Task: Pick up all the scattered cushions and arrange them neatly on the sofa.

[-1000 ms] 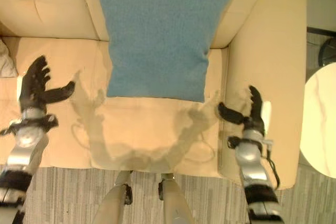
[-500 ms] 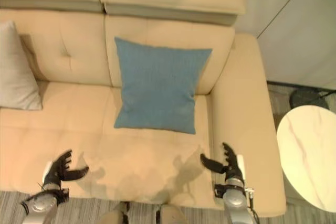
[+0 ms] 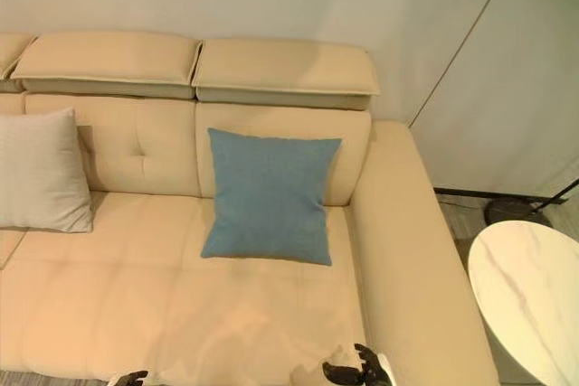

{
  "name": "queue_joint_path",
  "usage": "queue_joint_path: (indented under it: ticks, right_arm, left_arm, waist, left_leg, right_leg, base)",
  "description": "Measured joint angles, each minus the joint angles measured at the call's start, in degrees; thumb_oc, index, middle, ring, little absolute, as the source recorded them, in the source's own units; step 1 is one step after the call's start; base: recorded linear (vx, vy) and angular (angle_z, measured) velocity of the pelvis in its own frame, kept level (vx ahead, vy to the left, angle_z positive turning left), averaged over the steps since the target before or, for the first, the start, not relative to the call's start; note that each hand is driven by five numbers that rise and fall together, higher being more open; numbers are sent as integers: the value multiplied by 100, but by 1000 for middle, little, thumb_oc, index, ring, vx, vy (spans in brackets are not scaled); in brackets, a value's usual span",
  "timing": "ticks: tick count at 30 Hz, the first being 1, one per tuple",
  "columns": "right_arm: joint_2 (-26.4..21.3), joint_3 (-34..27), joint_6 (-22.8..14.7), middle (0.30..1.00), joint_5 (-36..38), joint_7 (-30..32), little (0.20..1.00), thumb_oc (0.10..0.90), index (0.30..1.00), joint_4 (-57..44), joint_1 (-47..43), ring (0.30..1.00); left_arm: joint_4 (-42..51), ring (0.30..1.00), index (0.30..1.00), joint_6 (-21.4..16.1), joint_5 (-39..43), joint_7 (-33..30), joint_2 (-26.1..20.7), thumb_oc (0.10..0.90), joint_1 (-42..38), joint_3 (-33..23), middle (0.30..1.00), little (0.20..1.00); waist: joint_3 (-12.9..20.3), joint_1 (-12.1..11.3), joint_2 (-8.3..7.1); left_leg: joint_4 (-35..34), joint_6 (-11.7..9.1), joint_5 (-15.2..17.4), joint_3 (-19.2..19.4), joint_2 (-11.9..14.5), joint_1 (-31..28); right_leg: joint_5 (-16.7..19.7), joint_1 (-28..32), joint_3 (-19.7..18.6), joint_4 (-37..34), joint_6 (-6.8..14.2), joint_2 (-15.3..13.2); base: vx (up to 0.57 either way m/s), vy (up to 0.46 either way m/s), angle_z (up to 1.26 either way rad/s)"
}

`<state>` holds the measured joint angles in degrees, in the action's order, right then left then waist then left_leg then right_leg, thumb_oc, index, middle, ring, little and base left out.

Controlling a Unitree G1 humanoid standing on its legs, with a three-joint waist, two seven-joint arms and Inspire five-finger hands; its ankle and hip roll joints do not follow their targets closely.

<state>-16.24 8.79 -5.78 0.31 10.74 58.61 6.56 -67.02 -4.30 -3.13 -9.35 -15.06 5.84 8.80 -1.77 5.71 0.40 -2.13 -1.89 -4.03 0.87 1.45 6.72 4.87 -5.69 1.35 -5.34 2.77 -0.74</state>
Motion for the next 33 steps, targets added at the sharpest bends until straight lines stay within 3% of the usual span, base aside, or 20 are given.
queue_joint_path:
  ticks: [3,5,6,8,9,11,12,13,14,21,23,24,25,26,27,29,30,31,32,33]
  right_arm:
    - [-17,-3,30,900,-12,2,900,800,900,194,-205,900]
    - [-15,-2,27,900,-32,0,900,800,900,212,-298,900]
    - [-15,-2,27,900,-35,1,900,800,900,184,-305,900]
    - [0,0,22,900,-56,5,900,800,900,201,-355,900]
    - [-24,-3,23,900,-101,8,900,800,900,201,-318,900]
    - [-80,-26,25,900,-123,23,900,800,900,321,-286,900]
    - [-113,-34,63,900,-125,26,900,800,900,484,-270,900]
    - [-75,-37,82,900,-125,26,900,800,900,585,-292,900]
    - [79,-21,137,900,-127,5,900,800,900,757,-406,900]
    - [202,74,248,900,-180,5,900,800,900,853,-648,900]
    - [173,65,262,900,-179,19,900,800,900,849,-810,900]
    - [181,69,260,900,-177,20,900,800,900,882,-870,900]
    - [181,70,271,900,-175,20,900,800,900,900,-849,900]
    - [191,76,264,900,-162,8,900,800,900,1004,-855,900]
    - [197,73,270,900,-153,8,900,800,900,1043,-839,900]
    - [196,64,273,900,-153,10,900,800,900,1047,-820,900]
    - [233,69,269,900,-154,7,900,800,900,1070,-823,900]
    - [235,62,265,900,-155,11,900,800,900,1071,-876,900]
    - [236,69,267,900,-155,7,900,800,900,1067,-880,900]
    - [228,69,268,900,-160,0,900,800,900,1070,-879,900]
  left_arm:
    - [-9,900,900,-6,3,1,17,800,-212,5,900,900]
    - [-59,900,900,-6,3,4,42,800,-282,5,900,900]
    - [-53,900,900,-8,2,8,42,800,-331,5,900,900]
    - [-63,900,900,32,4,15,74,800,-423,1,900,900]
    - [-62,900,900,38,5,16,117,800,-389,8,900,900]
    - [-57,900,900,49,5,19,208,800,-373,19,900,900]
    - [-24,900,900,42,6,14,250,800,-469,158,900,900]
    - [9,900,900,37,8,16,219,800,-507,224,900,900]
    - [25,900,900,23,17,7,165,800,-672,306,900,900]
    - [-7,900,900,23,-39,4,-48,800,-711,448,900,900]
    - [-56,900,900,33,-125,-3,-73,800,-756,443,900,900]
    - [-57,900,900,45,-149,-7,-67,800,-766,425,900,900]
    - [-44,900,900,44,-148,-14,-54,800,-782,422,900,900]
    - [-33,900,900,40,-147,-16,-46,800,-779,421,900,900]
    - [-31,900,900,40,-146,-22,-60,800,-758,419,900,900]
    - [-37,900,900,59,-145,-34,-86,800,-696,390,900,900]
    - [-62,900,900,90,-145,-31,-147,800,-526,363,900,900]
    - [-116,900,900,99,-145,-22,-129,800,-408,354,900,900]
    - [-221,900,900,104,-143,-21,-87,800,-330,349,900,900]
    - [-238,900,900,104,-140,29,-93,800,-312,283,900,900]
  waist:
    - [-115,-15,43]
    - [-129,-4,30]
    - [-145,11,-14]
    - [-228,109,-262]
    - [-182,208,-282]
    - [-80,356,-93]
    - [-8,453,83]
    - [4,457,94]
    - [-54,430,-86]
    - [-362,411,-393]
    - [-520,396,-305]
    - [-599,309,-187]
    - [-622,235,-118]
    - [-651,43,18]
    - [-634,-62,38]
    - [-605,-150,-12]
    - [-511,-186,-143]
    - [-455,-173,-157]
    - [-362,-178,-207]
    - [-311,-188,-230]
  left_leg:
    - [132,-70,24,-53,6,70]
    - [88,-404,138,-53,24,27]
    - [83,-450,285,8,1,13]
    - [1247,-58,805,54,-225,113]
    - [1616,-50,979,90,-224,-40]
    - [1323,-69,1060,186,-81,-349]
    - [568,27,1117,163,11,-594]
    - [379,58,1044,163,-1,-649]
    - [7,163,764,182,-146,-773]
    - [163,348,664,341,-567,-412]
    - [142,464,641,423,-528,-412]
    - [56,619,557,475,-433,-452]
    - [23,636,557,460,-366,-524]
    - [-11,617,511,492,-241,-561]
    - [-21,609,503,461,-208,-562]
    - [-69,566,473,470,-237,-595]
    - [-130,530,456,489,-308,-636]
    - [-186,439,393,485,-263,-677]
    - [-230,416,378,490,-213,-758]
    - [-236,414,377,497,-202,-769]
  right_leg:
    - [45,-8,9,0,-135,24]
    - [85,8,11,-21,-299,26]
    - [97,6,18,-39,-339,-15]
    - [174,55,67,-27,-449,-307]
    - [161,78,96,2,-416,-340]
    - [163,77,187,8,-334,-257]
    - [204,-27,268,9,-240,-131]
    - [224,-52,265,10,-228,-142]
    - [273,-205,144,40,-34,-261]
    - [671,-749,-331,234,324,-622]
    - [852,-788,-432,233,464,-601]
    - [351,-833,-410,799,556,-546]
    - [96,-901,-366,1209,473,-481]
    - [-310,-900,-306,1806,556,-379]
    - [-611,-807,-268,2047,608,-399]
    - [-779,-493,-117,1804,638,-489]
    - [-774,-122,-8,1118,553,-564]
    - [-515,168,-8,553,303,-509]
    - [-271,467,-17,55,210,-423]
    - [-247,481,-45,1,197,-387]
  base:
    - [-130,30,7]
    - [-50,59,-3]
    - [-58,108,2]
    - [-83,146,3]
    - [-72,122,9]
    - [-112,137,26]
    - [-227,197,28]
    - [-256,181,8]
    - [-217,126,-11]
    - [-278,102,-21]
    - [-218,48,-19]
    - [-207,3,-8]
    - [-101,-36,-4]
    - [-48,-65,-8]
    - [-4,-67,-7]
    - [1,-58,-4]
    - [-6,-64,-7]
    - [31,-75,-13]
    - [46,-40,-10]
    - [47,-19,-15]
